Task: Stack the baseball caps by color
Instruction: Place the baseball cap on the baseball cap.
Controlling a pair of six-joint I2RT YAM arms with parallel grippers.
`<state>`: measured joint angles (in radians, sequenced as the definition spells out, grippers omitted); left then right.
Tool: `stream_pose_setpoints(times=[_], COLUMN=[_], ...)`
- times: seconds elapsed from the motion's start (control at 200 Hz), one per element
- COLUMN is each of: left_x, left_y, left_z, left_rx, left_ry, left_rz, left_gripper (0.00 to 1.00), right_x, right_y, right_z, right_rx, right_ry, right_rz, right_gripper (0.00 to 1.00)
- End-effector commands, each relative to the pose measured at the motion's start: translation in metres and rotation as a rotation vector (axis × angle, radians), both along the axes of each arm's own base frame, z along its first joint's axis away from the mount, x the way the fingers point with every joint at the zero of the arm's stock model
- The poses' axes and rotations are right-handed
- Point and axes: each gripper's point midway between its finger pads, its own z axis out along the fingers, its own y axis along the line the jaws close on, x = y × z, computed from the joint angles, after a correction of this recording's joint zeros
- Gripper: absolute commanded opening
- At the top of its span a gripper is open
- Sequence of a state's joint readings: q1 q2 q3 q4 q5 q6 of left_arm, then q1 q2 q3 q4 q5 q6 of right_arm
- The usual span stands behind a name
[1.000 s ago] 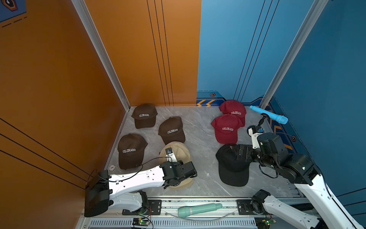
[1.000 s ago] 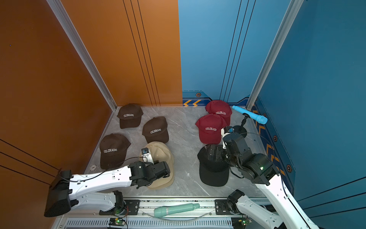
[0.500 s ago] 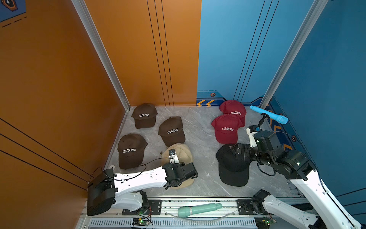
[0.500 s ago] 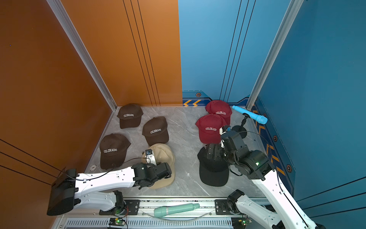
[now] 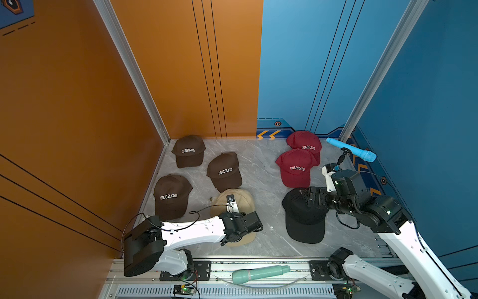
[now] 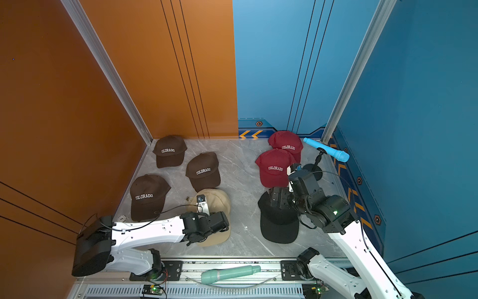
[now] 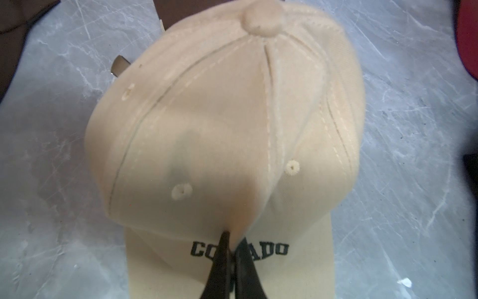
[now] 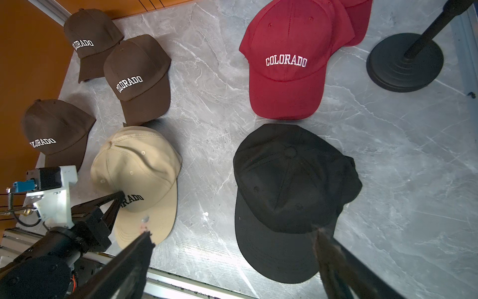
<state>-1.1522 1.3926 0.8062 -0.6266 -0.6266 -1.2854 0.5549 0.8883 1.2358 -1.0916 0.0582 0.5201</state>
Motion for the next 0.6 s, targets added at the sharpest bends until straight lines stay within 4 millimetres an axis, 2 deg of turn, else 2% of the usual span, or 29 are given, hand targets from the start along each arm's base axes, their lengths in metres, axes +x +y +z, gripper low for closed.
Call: stream_pose_setpoints(times=[0.0, 0.44, 0.471, 0.596], left_x=[-0.003, 0.011, 0.015, 0.016], left_y=[-0.016, -0.077, -0.09, -0.111], left_z=[-0.007, -0.015, -0.006, -0.005], left_rx=[0.001, -0.023, -0.053, -0.065], left_ry=[0.067, 0.119, 0.109, 0.128], left_rz=[-0.047, -0.145, -0.155, -0.195], left_gripper=[0.0, 0.0, 0.0, 0.0], right_x=[-0.006, -0.023, -0.025, -0.029], right_y=[-0.006, -0.029, -0.031, -0.037], right_z=[0.002, 0.001, 0.0, 0.0], right_rx=[-0.004, -0.014, -0.013, -0.01], right_ry=[-0.002, -0.004, -0.004, -0.006], right_rz=[0.001, -0.05, -0.055, -0.075], right_gripper=[1.0, 1.0, 1.0, 1.0])
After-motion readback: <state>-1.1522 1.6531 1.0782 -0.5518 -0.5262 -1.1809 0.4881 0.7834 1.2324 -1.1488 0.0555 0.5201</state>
